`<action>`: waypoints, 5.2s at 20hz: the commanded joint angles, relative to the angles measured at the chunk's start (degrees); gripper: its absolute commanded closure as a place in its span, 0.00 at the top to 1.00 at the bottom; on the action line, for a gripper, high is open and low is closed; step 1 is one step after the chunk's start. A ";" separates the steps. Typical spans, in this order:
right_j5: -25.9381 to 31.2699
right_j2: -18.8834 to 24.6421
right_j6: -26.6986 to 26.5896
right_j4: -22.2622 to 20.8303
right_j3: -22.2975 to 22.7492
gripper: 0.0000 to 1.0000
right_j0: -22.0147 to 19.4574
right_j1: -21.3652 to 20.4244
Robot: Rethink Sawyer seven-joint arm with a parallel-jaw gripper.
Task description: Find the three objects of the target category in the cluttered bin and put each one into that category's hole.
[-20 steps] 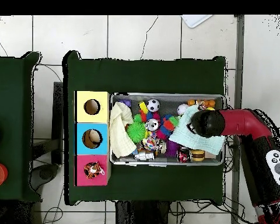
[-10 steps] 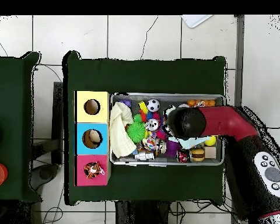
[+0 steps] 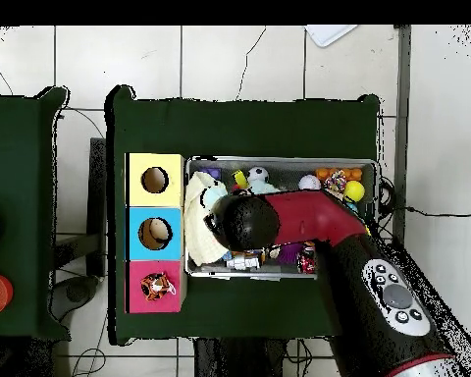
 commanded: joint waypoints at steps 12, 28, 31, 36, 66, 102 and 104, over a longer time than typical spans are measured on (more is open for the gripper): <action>-9.68 -11.68 8.73 -5.07 10.16 0.00 -2.97 4.14; -3.17 -9.07 2.42 -8.31 5.24 1.00 -5.28 3.27; 1.23 -8.79 -2.68 -9.49 3.14 1.00 -6.65 0.57; 5.92 -7.41 -11.08 -12.98 -1.87 1.00 -10.35 1.40; -5.58 -4.66 -3.25 -25.03 -2.86 1.00 -19.67 19.34; -8.94 -13.88 31.18 4.12 20.79 0.00 12.90 -7.17; -10.01 -15.53 32.26 5.28 21.83 0.00 15.15 -7.21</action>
